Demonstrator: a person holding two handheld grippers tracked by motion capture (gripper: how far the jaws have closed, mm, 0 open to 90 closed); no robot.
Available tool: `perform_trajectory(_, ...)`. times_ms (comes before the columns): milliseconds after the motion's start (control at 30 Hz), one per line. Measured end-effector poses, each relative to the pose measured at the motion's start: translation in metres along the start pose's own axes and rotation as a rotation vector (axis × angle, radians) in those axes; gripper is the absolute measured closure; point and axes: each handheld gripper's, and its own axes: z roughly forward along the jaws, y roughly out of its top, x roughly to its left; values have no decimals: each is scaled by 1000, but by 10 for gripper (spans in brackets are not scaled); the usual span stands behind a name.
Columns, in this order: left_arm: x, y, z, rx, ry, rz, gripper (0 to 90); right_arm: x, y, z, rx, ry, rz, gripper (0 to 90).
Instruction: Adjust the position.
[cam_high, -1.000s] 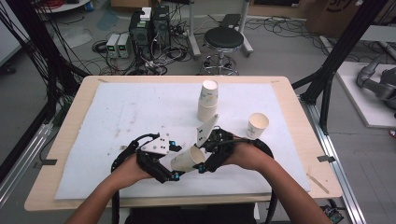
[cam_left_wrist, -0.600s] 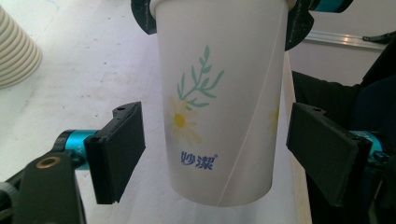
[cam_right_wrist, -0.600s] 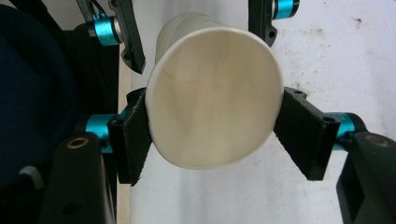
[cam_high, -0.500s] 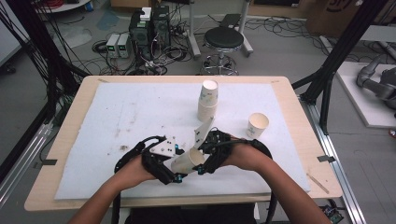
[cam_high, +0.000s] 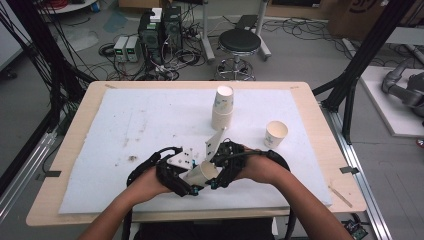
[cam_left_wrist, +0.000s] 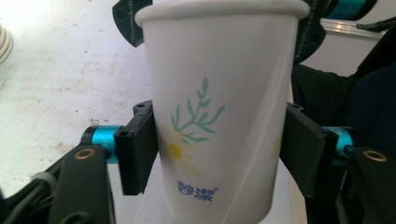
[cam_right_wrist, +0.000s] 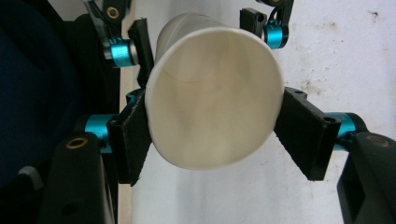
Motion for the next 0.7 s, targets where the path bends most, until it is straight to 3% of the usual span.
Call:
perform_trajectory(200, 1, -1, 1, -3, 0, -9, 355, -1, -1, 1, 6, -3, -4, 307)
perform_trajectory(333, 1, -3, 2, -13, -13, -23, 339, -1, -3, 2, -13, 12, 21, 258)
perform_trajectory(400, 0, -4, 2, -25, -15, -27, 337, -2, -5, 0, -46, 6, 37, 211)
perform_trajectory(533, 2, -7, 2, -37, -15, -37, 336, -4, -9, -8, -111, 12, 64, 211)
perform_trajectory(700, 6, -17, -1, -101, 3, -80, 336, -6, -19, -24, -209, -16, 107, 210)
